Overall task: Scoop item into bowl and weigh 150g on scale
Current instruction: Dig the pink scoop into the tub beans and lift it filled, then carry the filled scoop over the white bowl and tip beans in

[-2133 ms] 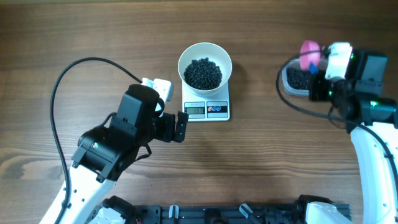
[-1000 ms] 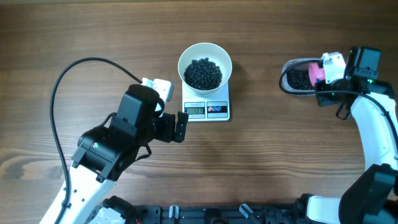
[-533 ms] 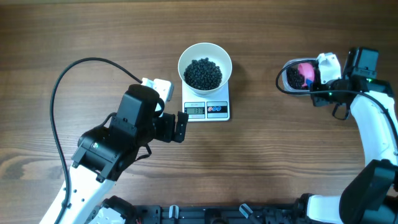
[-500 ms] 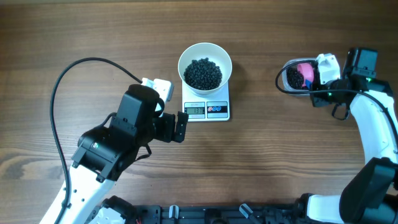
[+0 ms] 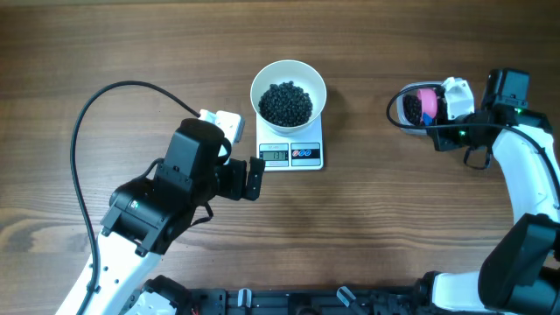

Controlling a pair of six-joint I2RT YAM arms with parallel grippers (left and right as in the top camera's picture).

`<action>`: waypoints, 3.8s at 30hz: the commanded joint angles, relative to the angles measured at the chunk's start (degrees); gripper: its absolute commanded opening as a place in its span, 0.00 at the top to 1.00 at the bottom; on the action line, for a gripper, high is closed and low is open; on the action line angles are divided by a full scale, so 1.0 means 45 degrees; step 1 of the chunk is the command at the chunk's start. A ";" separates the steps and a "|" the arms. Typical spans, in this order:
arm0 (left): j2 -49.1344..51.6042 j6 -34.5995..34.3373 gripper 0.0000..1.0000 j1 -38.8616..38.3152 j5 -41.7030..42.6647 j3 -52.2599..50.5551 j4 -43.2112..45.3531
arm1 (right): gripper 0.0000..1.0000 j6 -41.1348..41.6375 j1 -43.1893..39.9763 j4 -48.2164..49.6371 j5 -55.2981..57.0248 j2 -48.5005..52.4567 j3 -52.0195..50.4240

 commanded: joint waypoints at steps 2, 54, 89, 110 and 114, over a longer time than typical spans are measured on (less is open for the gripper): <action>-0.0029 0.0194 0.00 -0.0044 0.0053 0.0000 0.0024 | 0.96 -0.0253 0.0087 -0.0510 -0.1219 0.0277 -0.0136; -0.0029 0.0194 0.00 -0.0044 0.0053 0.0000 0.0024 | 0.96 0.3245 -0.5280 -0.1112 -1.0040 0.0291 -0.0141; -0.0029 0.0194 0.00 -0.0044 0.0053 0.0000 0.0024 | 0.96 0.6285 0.5076 0.7397 -0.6873 0.0291 -0.0141; -0.0029 0.0194 0.00 -0.0044 0.0053 0.0000 0.0024 | 0.96 0.2351 0.6868 0.5217 -0.2161 -0.0296 0.0015; -0.0029 0.0194 0.00 -0.0044 0.0053 0.0000 0.0024 | 0.96 0.2458 0.6863 0.5129 -0.2220 -0.0321 0.0034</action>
